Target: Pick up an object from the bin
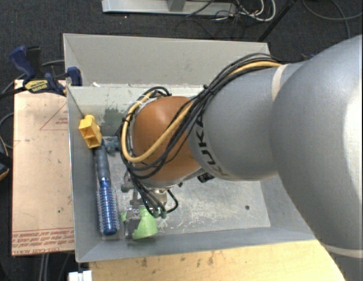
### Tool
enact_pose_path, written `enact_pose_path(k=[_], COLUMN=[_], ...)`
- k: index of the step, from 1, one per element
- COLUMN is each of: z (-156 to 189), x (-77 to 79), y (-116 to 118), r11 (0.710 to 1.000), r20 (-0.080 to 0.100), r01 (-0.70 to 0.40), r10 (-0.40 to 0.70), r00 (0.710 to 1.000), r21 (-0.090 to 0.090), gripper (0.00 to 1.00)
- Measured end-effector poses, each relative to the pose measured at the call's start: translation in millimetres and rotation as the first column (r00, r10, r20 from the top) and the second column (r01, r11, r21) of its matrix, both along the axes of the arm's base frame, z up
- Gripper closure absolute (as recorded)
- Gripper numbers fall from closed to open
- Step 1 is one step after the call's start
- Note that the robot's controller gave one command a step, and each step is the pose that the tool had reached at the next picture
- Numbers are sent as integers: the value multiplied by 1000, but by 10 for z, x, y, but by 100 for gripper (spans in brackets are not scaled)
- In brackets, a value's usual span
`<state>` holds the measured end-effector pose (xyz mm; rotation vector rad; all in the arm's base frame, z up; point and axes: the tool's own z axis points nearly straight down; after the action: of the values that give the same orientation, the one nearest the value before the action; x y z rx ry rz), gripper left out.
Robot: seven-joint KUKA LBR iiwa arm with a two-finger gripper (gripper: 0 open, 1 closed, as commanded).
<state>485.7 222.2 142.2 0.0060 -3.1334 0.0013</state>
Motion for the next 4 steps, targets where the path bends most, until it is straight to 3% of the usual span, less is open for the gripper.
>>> enact_pose_path(k=[1, 2, 3, 4], z=[-662, -411, -411, -667], x=[34, -24, -34, 106], y=[-533, -771, -1014, -1289], r11=[973, 984, 950, 975], r20=[32, 13, 18, 26], r01=[-229, -178, -311, -223], r10=[228, 178, 311, 223], r00=[973, 984, 950, 974], r21=[6, 2, 1, 4], gripper=[0, 0, 0, 0])
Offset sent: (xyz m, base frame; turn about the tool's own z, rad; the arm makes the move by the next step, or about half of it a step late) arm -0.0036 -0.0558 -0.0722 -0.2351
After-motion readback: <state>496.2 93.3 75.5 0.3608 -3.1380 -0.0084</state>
